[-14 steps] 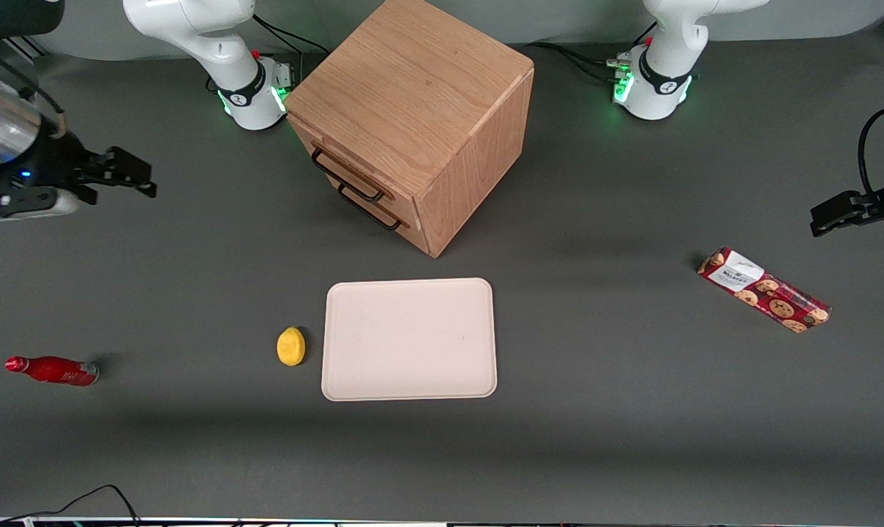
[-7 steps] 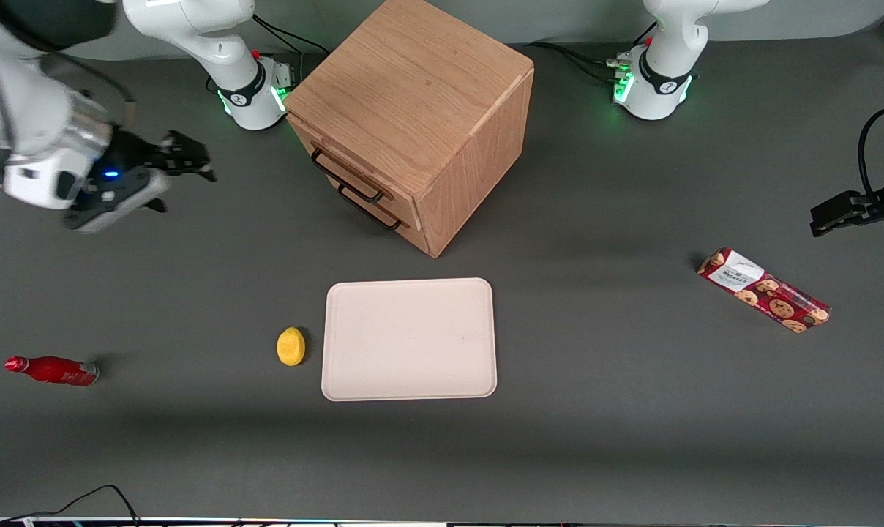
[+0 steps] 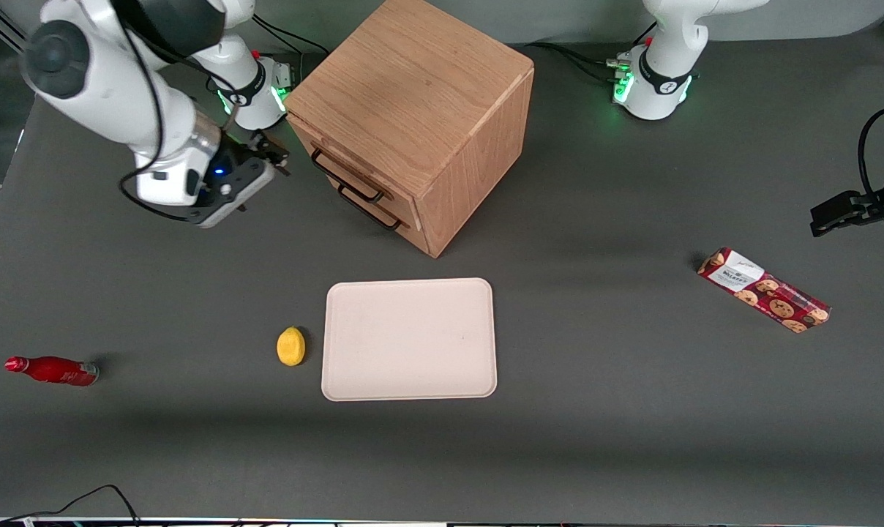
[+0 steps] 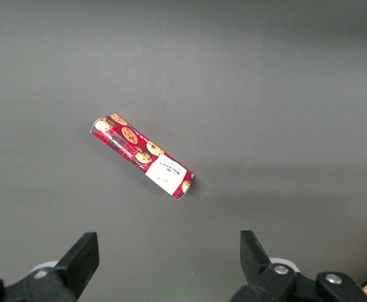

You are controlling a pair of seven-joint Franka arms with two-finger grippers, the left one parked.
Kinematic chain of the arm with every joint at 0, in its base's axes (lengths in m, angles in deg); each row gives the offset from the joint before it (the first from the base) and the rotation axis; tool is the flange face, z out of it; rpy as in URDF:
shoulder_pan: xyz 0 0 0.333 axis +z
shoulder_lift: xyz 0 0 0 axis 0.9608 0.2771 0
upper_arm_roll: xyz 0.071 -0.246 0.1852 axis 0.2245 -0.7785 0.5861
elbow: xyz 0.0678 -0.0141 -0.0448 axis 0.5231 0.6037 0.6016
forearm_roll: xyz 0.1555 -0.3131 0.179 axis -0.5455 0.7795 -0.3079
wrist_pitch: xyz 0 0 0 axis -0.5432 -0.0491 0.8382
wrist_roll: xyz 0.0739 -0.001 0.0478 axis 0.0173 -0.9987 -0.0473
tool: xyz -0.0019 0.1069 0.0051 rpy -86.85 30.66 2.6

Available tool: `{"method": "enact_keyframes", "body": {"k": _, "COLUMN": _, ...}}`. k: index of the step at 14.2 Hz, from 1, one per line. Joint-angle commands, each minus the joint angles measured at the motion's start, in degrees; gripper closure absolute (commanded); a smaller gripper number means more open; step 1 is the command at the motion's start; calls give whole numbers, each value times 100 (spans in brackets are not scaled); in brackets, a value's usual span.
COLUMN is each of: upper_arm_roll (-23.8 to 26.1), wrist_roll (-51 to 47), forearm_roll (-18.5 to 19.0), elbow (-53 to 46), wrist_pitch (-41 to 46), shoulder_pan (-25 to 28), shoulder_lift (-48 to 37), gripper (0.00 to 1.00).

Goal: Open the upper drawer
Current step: 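Move the right gripper toward the upper drawer's black handle, then hook the right gripper onto the upper drawer's black bar handle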

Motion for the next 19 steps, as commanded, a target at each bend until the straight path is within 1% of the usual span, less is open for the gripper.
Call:
{"method": "enact_keyframes", "body": {"k": 1, "upper_arm_roll": 160, "wrist_roll": 20, "forearm_roll": -259, "elbow": 372, "wrist_pitch": -367, "shoulder_pan": 13, "shoulder_lift": -73, "gripper": 0}}
{"method": "enact_keyframes", "body": {"k": 7, "upper_arm_roll": 643, "wrist_roll": -340, "forearm_roll": -268, "elbow": 1075, "wrist_pitch": -1246, "shoulder_pan": 22, "shoulder_lift": -47, "gripper": 0}}
{"method": "enact_keyframes", "body": {"k": 9, "upper_arm_roll": 662, "wrist_roll": -340, "forearm_roll": -268, "elbow": 1251, "wrist_pitch": -1457, "shoulder_pan": 22, "shoulder_lift": -21, "gripper": 0}}
{"method": "enact_keyframes", "body": {"k": 19, "upper_arm_roll": 723, "wrist_roll": -314, "forearm_roll": -268, "elbow": 1305, "wrist_pitch": -1520, "shoulder_pan": 57, "shoulder_lift": 357, "gripper": 0}}
